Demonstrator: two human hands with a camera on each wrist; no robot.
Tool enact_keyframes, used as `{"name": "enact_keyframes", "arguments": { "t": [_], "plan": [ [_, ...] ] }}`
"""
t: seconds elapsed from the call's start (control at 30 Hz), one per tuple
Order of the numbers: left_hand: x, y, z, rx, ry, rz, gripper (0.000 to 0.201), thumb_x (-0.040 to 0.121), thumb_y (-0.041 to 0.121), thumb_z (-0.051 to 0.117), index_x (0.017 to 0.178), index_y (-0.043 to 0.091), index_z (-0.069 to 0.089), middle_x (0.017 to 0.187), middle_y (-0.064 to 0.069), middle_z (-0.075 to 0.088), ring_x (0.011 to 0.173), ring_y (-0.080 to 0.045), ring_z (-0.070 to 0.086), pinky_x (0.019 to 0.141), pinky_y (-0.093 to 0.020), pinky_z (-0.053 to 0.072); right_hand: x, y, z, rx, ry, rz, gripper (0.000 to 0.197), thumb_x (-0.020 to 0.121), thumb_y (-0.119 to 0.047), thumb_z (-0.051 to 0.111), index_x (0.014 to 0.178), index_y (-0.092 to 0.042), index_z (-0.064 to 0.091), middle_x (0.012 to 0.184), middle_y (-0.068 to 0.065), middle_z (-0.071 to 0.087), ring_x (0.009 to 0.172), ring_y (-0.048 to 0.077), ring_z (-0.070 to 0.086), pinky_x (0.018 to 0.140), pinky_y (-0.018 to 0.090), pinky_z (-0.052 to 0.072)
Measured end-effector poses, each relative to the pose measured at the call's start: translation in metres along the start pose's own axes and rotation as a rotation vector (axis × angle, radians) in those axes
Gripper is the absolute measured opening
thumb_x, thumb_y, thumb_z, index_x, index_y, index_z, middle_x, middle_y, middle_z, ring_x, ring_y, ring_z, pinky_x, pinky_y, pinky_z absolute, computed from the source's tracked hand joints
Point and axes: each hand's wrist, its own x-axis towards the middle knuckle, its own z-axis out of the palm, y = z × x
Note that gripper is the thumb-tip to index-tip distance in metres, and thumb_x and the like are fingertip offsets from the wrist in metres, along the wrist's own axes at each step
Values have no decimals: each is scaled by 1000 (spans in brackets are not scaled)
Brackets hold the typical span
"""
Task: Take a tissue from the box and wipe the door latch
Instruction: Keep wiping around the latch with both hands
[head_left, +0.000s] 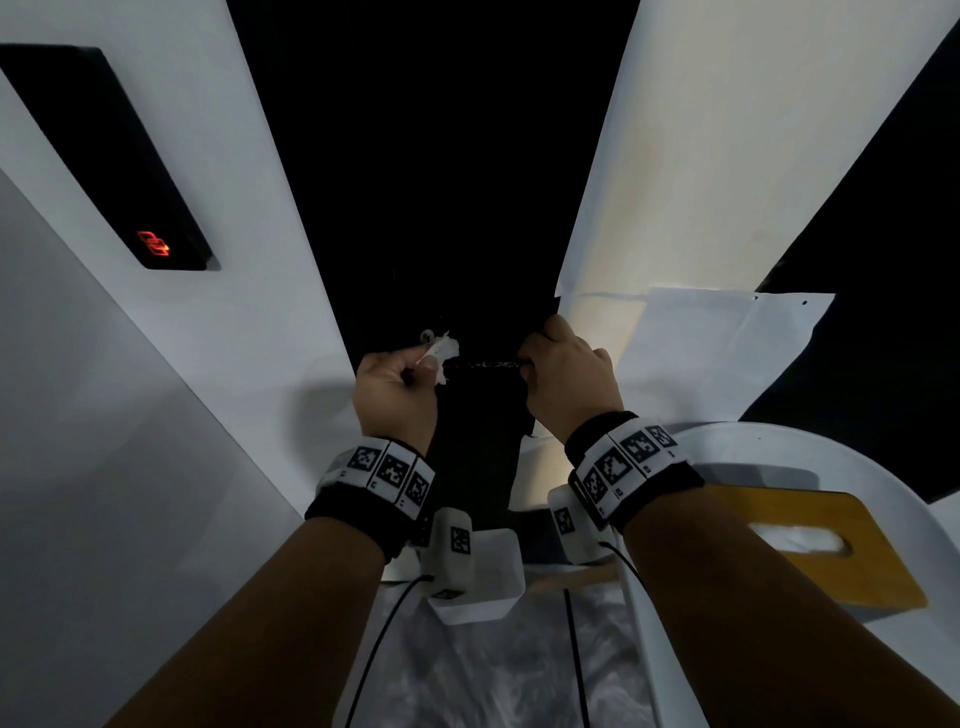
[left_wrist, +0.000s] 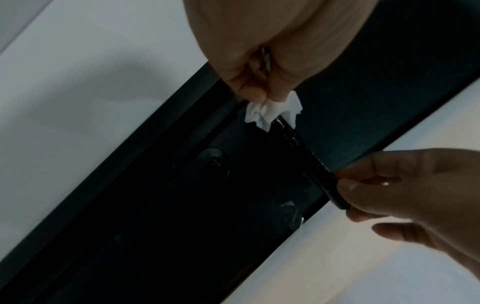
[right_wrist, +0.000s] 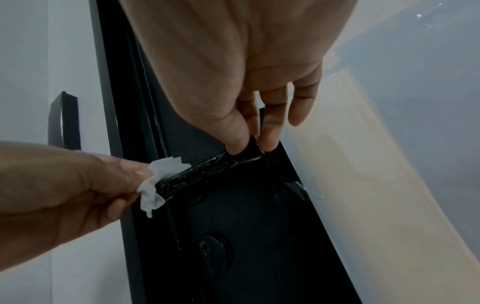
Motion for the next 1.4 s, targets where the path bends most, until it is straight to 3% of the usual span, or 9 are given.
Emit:
{"name": "enact_keyframes", "arguments": {
  "t": [0.1,0.3,0.47,0.63,0.8,1.0,1.1,1.23,1.4],
  "plan": [
    [0,3,-2,53,-28,60,21,92,15,58,107,9,70,116,-10,54,98,-16,57,88,-13,38,0,1,-1,0,-6,-5,25,87,-13,50,109,-17,60,111,3,46,95,30,56,77,36,32],
    [0,-2,0,155,-114,174,22,86,25,66,103,14,72,105,-5,53,90,-20,59,86,-26,50,0,1,0,6,-2,-10,26,86,-12,49,109,-17,60,112,3,46,95,30,56,77,36,32],
    [3,4,-7,170,3,173,19,90,23,59,100,14,72,106,-10,58,78,-9,51,71,-10,34,0,1,0,-3,3,-12,25,86,-12,50,108,-17,60,111,3,46,93,30,56,77,36,33],
    [-2,10,-2,199,-61,279,27,91,28,56,113,17,68,106,-5,53,87,-15,56,82,-24,48,1,1,1,-2,6,-14,25,85,-11,50,108,-16,60,112,3,46,94,30,56,78,37,35],
    [-3,6,9,464,-108,388,25,91,30,52,102,17,70,104,-7,53,89,-26,58,76,-37,54,0,1,0,-4,-7,-13,24,85,-12,50,108,-15,60,111,4,46,95,31,56,79,39,37],
    [0,3,2,336,-42,281,26,95,25,50,105,11,68,110,-12,57,90,-26,60,79,-29,48,0,2,0,-10,-7,-16,25,86,-12,50,108,-16,60,111,3,45,94,30,56,76,36,34],
    [-5,-8,-4,219,70,214,20,94,23,51,97,11,66,97,-11,61,83,-23,58,73,-23,38,0,2,1,-8,-4,-16,26,86,-11,50,109,-17,60,112,3,46,94,30,56,77,37,35],
    [-7,-18,-9,45,182,43,16,93,22,50,88,11,61,78,-5,63,73,-19,57,67,-26,42,0,1,1,-10,1,-11,23,85,-11,51,106,-16,60,112,4,46,93,31,56,77,37,37],
    [-7,-15,-2,-166,86,-183,7,89,20,58,83,16,57,78,-5,67,70,-22,66,66,-33,56,0,1,1,-1,4,-10,23,85,-11,51,106,-15,60,112,5,46,93,32,56,78,38,36]
  ]
}}
